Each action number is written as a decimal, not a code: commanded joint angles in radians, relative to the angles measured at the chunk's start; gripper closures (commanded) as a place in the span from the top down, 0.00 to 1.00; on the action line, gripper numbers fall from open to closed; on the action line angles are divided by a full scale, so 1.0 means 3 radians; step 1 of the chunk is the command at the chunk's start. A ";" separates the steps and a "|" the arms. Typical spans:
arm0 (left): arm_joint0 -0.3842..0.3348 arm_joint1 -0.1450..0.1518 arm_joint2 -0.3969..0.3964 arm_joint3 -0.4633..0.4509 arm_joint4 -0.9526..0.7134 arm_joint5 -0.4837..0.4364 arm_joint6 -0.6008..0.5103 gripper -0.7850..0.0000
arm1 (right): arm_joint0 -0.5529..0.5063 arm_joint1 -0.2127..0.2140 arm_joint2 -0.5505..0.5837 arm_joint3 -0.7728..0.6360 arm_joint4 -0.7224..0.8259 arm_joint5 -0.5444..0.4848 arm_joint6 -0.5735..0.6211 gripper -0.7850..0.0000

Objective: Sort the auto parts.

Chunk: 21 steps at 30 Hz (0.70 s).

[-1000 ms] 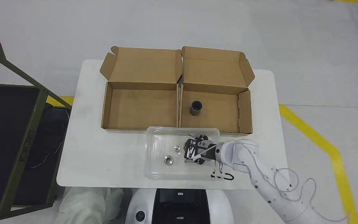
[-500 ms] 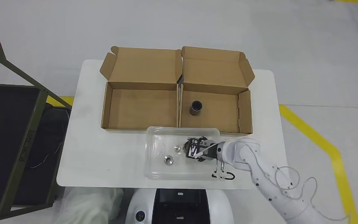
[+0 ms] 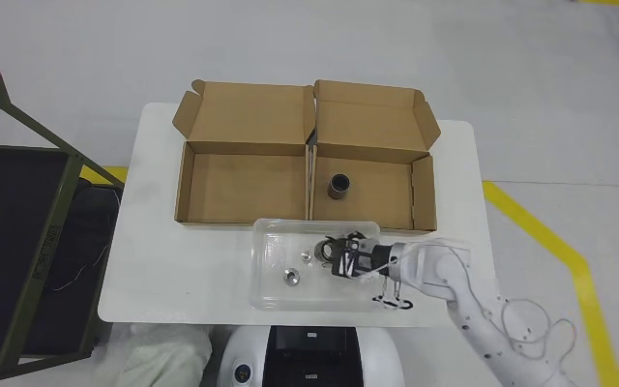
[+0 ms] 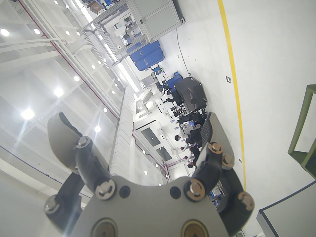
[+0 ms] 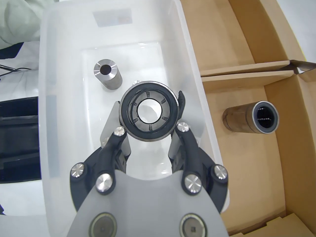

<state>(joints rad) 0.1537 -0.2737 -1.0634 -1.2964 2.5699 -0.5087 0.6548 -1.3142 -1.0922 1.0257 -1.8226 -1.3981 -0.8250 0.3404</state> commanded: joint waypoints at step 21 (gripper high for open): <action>0.0000 0.0000 0.0000 0.0000 0.0000 0.0000 0.0000 1.00 | -0.0225 0.0101 0.0667 -0.0471 0.0491 -0.0008 -0.1054 0.00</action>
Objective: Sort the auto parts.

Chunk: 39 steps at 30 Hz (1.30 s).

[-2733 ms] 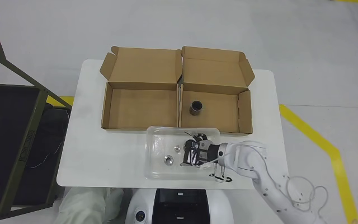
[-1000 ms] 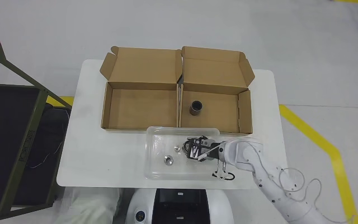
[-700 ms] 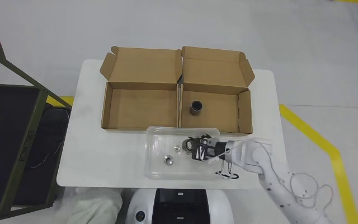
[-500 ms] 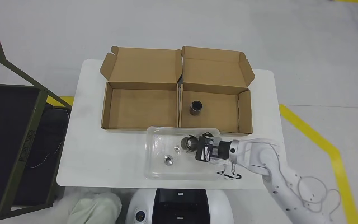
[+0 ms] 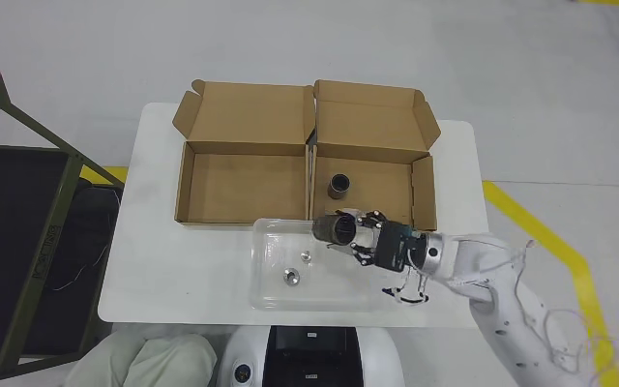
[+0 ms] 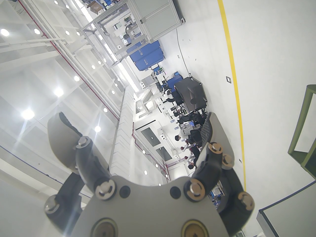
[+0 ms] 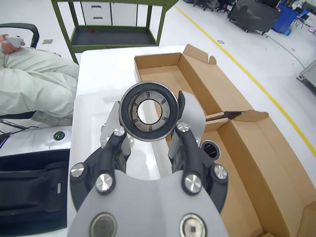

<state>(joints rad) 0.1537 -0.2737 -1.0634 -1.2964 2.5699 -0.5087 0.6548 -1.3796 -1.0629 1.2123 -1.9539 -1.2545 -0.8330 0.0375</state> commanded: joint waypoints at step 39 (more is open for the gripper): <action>0.0000 0.0000 0.0000 0.0000 0.0000 0.0000 0.0000 1.00 | -0.0118 0.0048 0.0666 -0.0527 0.0294 0.0157 -0.0680 0.00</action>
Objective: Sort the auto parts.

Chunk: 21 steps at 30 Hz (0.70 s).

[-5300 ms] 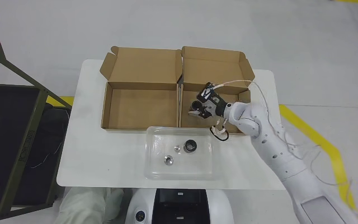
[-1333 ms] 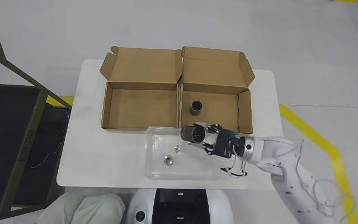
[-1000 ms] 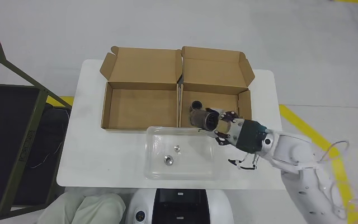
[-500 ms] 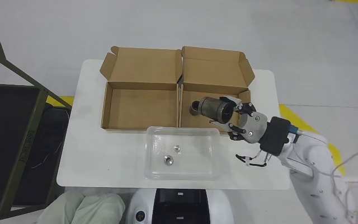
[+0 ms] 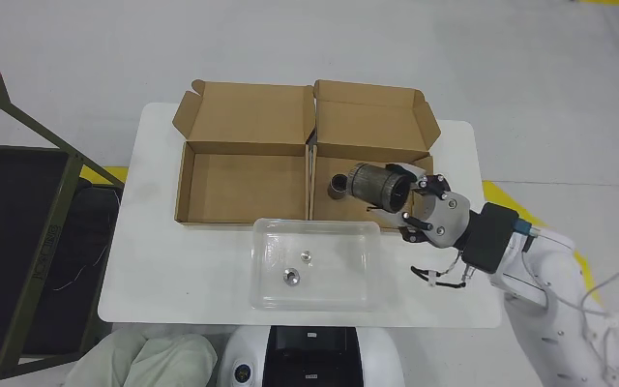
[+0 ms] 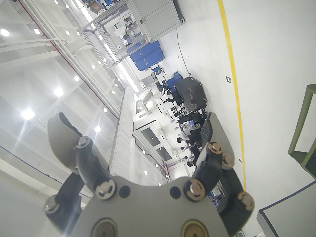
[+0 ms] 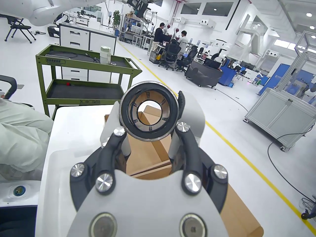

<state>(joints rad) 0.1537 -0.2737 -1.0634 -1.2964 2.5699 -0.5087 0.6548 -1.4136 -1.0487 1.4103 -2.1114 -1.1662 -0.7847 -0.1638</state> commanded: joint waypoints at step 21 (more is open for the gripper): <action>0.0000 0.0000 0.0000 0.0000 0.0000 0.0000 0.0000 1.00 | 0.0107 -0.0015 -0.0264 0.0505 -0.0072 0.0139 0.0475 0.00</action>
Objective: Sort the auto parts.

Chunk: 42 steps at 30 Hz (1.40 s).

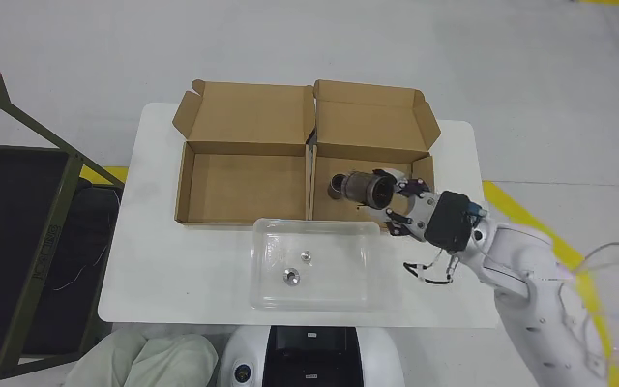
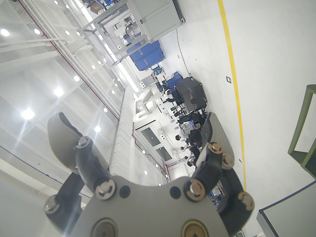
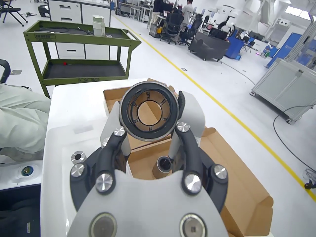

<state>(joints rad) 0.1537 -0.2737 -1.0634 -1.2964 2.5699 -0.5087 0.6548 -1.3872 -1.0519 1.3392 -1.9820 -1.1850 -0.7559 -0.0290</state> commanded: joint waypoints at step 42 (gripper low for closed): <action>0.0000 0.0000 0.0000 0.0000 0.0000 0.0000 0.0000 1.00 | 0.1086 -0.0232 -0.0897 0.1786 0.0281 0.0751 0.1653 0.00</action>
<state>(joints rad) 0.1537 -0.2737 -1.0634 -1.2964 2.5699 -0.5087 0.6548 -1.0703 -1.1192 1.0780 -1.4565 -1.1022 -0.5305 0.4594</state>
